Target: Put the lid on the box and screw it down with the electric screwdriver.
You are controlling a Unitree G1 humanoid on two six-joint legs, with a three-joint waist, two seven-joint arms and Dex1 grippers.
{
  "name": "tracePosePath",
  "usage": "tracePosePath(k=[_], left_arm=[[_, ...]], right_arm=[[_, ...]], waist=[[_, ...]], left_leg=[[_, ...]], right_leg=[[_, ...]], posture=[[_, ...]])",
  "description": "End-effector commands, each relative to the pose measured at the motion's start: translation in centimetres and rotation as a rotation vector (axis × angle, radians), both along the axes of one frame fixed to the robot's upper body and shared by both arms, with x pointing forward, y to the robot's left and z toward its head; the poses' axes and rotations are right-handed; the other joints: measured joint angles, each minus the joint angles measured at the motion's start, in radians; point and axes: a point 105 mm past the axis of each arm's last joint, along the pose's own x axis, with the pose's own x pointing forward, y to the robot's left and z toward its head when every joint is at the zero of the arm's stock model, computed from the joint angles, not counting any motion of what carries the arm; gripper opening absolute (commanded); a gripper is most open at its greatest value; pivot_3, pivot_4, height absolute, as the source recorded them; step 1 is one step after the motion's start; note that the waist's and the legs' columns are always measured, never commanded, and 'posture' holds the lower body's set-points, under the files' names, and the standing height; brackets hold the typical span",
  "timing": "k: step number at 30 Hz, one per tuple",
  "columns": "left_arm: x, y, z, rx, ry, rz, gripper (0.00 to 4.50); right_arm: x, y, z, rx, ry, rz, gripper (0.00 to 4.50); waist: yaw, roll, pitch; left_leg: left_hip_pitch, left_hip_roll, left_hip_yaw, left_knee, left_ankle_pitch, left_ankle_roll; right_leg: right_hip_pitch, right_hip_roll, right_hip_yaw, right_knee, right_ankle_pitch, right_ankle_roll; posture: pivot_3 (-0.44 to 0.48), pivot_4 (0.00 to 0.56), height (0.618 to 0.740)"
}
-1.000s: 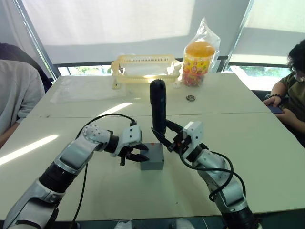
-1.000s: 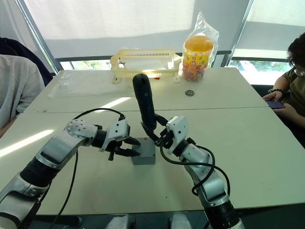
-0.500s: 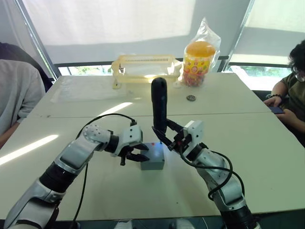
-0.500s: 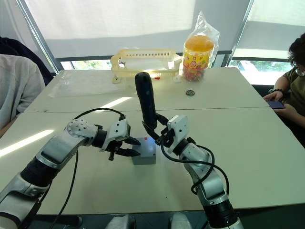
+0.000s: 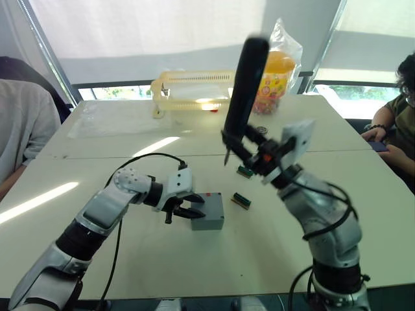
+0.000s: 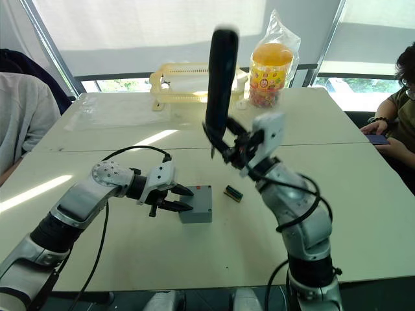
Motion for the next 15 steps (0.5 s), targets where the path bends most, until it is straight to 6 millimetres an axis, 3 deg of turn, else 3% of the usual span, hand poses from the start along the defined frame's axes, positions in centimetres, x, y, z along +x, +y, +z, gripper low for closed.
tracePosePath(k=[1,5,8,12,15], left_arm=[[0.5,0.3,0.7,-0.031,0.02,0.035,1.87],[0.5,0.3,5.5,-0.161,-0.013,0.043,1.87],[-0.5,1.4,7.5,-0.182,-0.027,0.049,1.87],[-2.1,2.8,7.6,-0.127,-0.038,0.061,1.87],[-3.0,3.4,6.7,-0.093,-0.033,0.08,1.87]], right_arm=[[0.8,-2.9,2.7,0.1,0.063,-0.032,1.77],[2.9,-6.2,0.7,-0.028,0.407,-0.007,1.77],[2.5,-8.8,-3.2,-0.247,0.728,-0.011,1.77],[0.1,-11.9,-7.5,-0.39,1.068,0.031,1.77],[0.0,-13.7,-9.4,-0.369,1.239,0.009,1.77]], waist=[[0.0,0.0,0.001],[0.002,-0.003,0.012],[-0.002,0.001,0.017],[-0.004,0.005,0.022],[-0.011,0.005,0.025]], left_leg=[[0.0,0.0,0.0,-0.001,0.0,0.0],[-0.002,0.0,0.0,0.0,0.0,0.0],[-0.015,0.0,0.0,0.002,0.0,0.0],[-0.019,0.0,0.002,0.002,-0.005,0.009],[-0.019,0.0,0.003,0.001,-0.01,0.019]], right_leg=[[0.0,0.0,0.0,0.0,0.0,0.0],[-0.001,-0.001,0.0,0.0,0.0,-0.001],[-0.013,-0.001,-0.001,0.0,0.001,-0.001],[-0.019,0.0,0.001,0.001,0.002,0.005],[-0.021,0.002,0.001,0.001,-0.001,0.004]], posture=[[0.0,0.15,0.74],[0.0,0.15,0.74],[0.0,0.15,0.74],[0.0,0.15,0.74],[0.0,0.15,0.74]])
